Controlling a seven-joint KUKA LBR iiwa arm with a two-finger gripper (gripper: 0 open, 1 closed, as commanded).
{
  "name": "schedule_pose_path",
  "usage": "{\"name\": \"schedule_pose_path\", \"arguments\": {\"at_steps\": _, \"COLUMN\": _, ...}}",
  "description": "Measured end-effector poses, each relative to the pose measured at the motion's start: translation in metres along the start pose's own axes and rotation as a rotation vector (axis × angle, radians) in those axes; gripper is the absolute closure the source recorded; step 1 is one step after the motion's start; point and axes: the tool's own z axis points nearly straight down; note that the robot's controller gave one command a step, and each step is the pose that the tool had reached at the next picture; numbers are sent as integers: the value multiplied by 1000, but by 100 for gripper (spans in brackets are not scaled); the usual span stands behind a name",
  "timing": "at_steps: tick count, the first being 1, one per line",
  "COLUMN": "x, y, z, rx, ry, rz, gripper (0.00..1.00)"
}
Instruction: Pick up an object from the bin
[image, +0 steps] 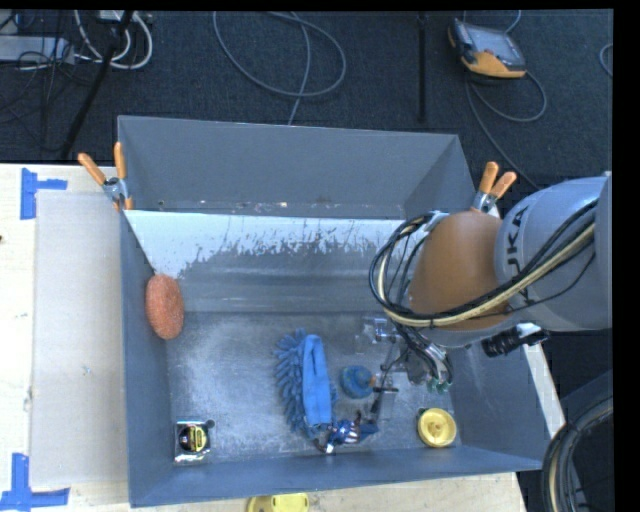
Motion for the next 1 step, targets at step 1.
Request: {"name": "schedule_pose_path", "arguments": {"at_steps": 1, "x": 10, "y": 2, "z": 17, "rx": -5, "ry": -1, "rz": 131, "gripper": 100}}
